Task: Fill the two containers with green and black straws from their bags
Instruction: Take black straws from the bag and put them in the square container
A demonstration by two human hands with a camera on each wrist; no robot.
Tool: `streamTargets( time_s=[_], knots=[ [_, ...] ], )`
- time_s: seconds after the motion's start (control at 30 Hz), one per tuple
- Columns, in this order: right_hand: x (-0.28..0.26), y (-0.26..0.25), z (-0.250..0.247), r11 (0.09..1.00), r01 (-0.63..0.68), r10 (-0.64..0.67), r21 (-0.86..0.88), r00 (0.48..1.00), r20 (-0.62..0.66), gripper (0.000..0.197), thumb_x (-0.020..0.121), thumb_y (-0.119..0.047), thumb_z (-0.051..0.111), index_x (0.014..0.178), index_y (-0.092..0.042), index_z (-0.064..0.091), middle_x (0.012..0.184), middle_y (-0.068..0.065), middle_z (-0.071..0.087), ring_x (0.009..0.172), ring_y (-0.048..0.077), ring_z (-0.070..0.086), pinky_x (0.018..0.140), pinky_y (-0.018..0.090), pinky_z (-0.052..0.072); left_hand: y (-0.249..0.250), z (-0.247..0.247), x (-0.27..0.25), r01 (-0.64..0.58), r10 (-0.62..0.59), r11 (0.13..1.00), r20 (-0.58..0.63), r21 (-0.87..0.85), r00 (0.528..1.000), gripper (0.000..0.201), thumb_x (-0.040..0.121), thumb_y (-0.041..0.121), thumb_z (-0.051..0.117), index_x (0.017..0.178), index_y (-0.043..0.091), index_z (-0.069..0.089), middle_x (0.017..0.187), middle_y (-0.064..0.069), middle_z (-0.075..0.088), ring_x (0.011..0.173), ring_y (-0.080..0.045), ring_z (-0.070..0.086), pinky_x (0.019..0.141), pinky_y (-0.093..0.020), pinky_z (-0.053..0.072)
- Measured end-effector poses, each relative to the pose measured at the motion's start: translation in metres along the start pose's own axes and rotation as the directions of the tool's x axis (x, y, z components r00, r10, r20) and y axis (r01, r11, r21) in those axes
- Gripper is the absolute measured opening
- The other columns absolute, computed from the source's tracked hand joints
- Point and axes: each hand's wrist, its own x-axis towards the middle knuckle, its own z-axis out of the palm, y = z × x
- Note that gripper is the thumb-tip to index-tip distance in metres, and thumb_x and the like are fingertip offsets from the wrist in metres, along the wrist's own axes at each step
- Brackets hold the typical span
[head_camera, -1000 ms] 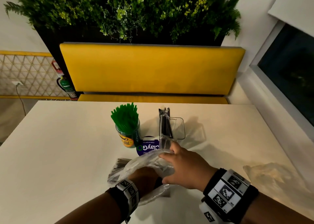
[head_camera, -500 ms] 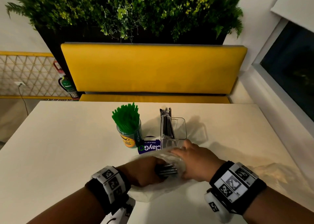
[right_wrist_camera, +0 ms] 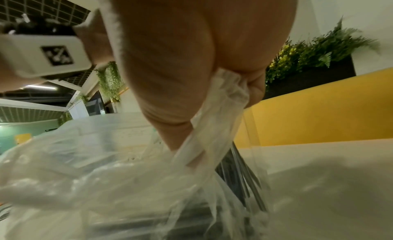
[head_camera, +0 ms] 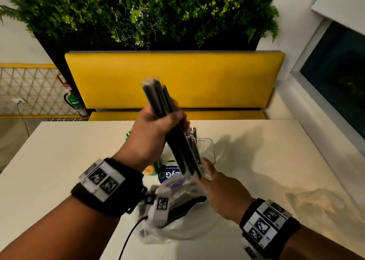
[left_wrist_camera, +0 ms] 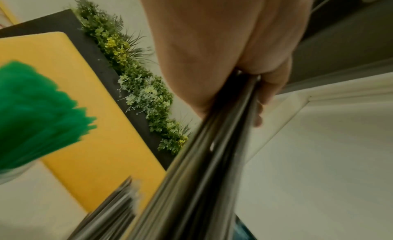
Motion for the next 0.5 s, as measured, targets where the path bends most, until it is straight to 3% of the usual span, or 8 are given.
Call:
streamTargets(
  time_s=[0.1,0.2,0.27,0.3,0.4,0.43,0.5],
  knots=[
    [0.007,0.002,-0.001,1.0,-0.003,0.003,0.003,1.0,0.023,0.08,0.089,-0.005,0.047,0.153,-0.035,0.011,0.163,0.006,-0.018,0.1,0.029,0.061,0.061,0.033,0.039,-0.014,0.015,0.034,-0.08,0.075,0.996,-0.159,-0.027,0.984,0.018,0.089,-0.005,0.061,0.098,0.009,0.054,0.08,-0.01,0.06,0.075,-0.03,0.065,0.08,-0.039,0.056],
    [0.011,0.004,-0.003,1.0,-0.026,0.026,-0.008,0.999,0.043,0.08,0.092,-0.008,0.045,0.156,-0.028,0.002,0.164,0.0,-0.015,0.096,0.029,0.063,0.064,0.033,0.041,-0.043,0.025,0.053,-0.047,0.044,0.999,-0.27,-0.003,0.962,0.015,0.087,-0.001,0.066,0.093,0.011,0.059,0.082,-0.009,0.067,0.083,-0.029,0.069,0.09,-0.043,0.056],
    [0.012,0.008,-0.002,0.999,-0.029,0.029,0.019,0.999,0.025,0.082,0.092,-0.01,0.047,0.156,-0.027,-0.002,0.164,-0.004,-0.011,0.091,0.029,0.064,0.066,0.033,0.045,-0.066,0.028,0.061,-0.014,0.048,0.994,-0.322,0.107,0.946,0.011,0.087,0.008,0.07,0.089,0.017,0.065,0.091,-0.014,0.072,0.091,-0.031,0.069,0.089,-0.041,0.056],
    [0.012,0.01,-0.002,0.999,-0.029,0.029,0.033,0.999,0.019,0.084,0.091,-0.01,0.048,0.156,-0.027,-0.002,0.164,-0.006,-0.01,0.087,0.029,0.064,0.066,0.033,0.049,-0.077,0.028,0.063,0.004,0.056,0.985,-0.346,0.17,0.937,0.01,0.088,0.011,0.071,0.091,0.019,0.067,0.095,-0.014,0.073,0.092,-0.026,0.07,0.085,-0.036,0.056],
    [0.012,0.016,-0.001,0.995,-0.027,0.027,0.096,1.0,0.008,0.081,0.09,-0.01,0.05,0.155,-0.029,0.007,0.164,-0.013,-0.006,0.087,0.028,0.065,0.072,0.036,0.055,-0.101,0.027,0.068,0.097,0.015,0.949,-0.352,0.3,0.936,0.015,0.09,0.017,0.071,0.104,0.018,0.066,0.091,0.005,0.07,0.076,0.001,0.065,0.068,-0.018,0.052],
    [0.011,0.016,-0.002,0.992,-0.029,0.028,0.12,1.0,0.003,0.08,0.09,-0.011,0.051,0.155,-0.03,0.009,0.164,-0.014,-0.004,0.09,0.028,0.066,0.075,0.036,0.054,-0.109,0.024,0.068,0.144,-0.016,0.92,-0.332,0.364,0.943,0.019,0.089,0.023,0.073,0.105,0.018,0.065,0.092,0.007,0.067,0.078,0.001,0.064,0.069,-0.021,0.053],
    [0.011,0.017,-0.001,0.985,-0.032,0.033,0.17,0.999,0.001,0.078,0.09,-0.014,0.053,0.155,-0.032,0.012,0.164,-0.015,0.0,0.1,0.028,0.064,0.08,0.035,0.052,-0.125,0.017,0.067,0.205,-0.057,0.777,-0.258,0.595,0.964,0.035,0.079,0.042,0.076,0.105,0.02,0.065,0.108,-0.001,0.062,0.098,-0.016,0.064,0.086,-0.037,0.055]
  ],
)
